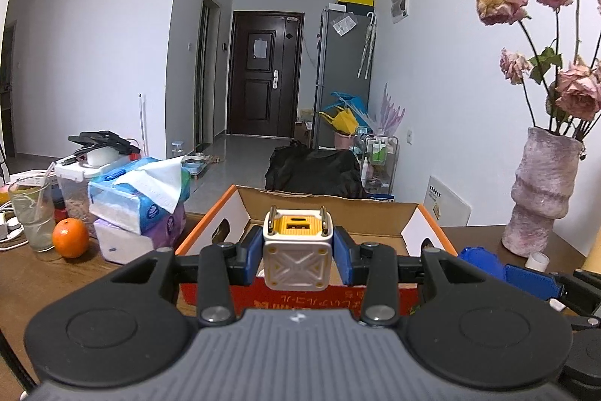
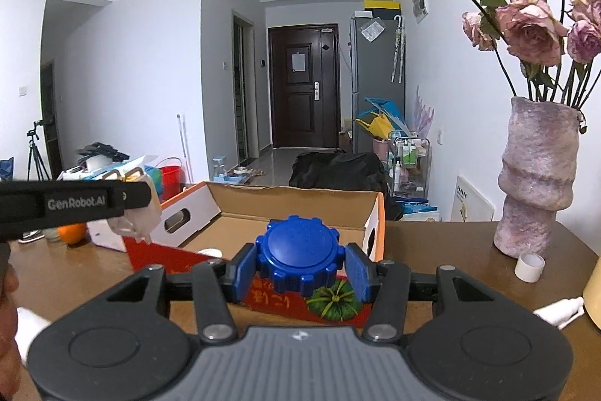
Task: Organize rigid objects
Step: 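Lift and carry the plug adapter and blue cap with both tools over the cardboard box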
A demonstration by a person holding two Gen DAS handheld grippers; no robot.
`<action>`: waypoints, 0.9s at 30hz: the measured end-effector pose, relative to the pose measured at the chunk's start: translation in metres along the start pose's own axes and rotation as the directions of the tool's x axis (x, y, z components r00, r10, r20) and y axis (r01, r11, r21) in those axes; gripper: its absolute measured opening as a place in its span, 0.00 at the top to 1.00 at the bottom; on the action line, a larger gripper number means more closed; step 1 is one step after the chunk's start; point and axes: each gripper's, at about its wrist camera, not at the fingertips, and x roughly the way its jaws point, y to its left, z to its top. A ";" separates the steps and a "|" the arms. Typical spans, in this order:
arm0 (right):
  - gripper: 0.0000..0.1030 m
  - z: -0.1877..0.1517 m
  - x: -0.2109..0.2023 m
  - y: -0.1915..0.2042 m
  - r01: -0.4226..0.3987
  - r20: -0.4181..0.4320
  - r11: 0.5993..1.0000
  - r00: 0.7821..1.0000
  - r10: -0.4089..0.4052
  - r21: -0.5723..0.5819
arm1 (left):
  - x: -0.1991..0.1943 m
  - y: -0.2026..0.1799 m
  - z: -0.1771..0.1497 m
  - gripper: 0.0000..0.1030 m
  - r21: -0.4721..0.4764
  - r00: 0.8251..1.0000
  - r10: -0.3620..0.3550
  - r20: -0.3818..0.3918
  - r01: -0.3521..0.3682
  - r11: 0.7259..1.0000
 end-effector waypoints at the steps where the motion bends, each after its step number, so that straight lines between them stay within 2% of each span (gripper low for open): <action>1: 0.51 0.002 0.003 0.000 0.002 0.000 1.000 1.000 -0.002 0.001 | 0.003 -0.001 0.001 0.61 0.000 1.000 -0.002 -0.001 0.002 1.000; 14: 0.51 0.016 0.044 -0.007 0.034 -0.007 0.999 0.999 -0.034 0.013 | 0.051 -0.007 0.010 0.61 0.000 1.000 0.009 -0.016 -0.009 1.000; 27: 0.51 0.026 0.087 -0.007 0.047 -0.061 0.999 0.997 -0.046 0.024 | 0.098 -0.002 0.015 0.61 -0.006 0.997 0.037 -0.062 -0.038 0.999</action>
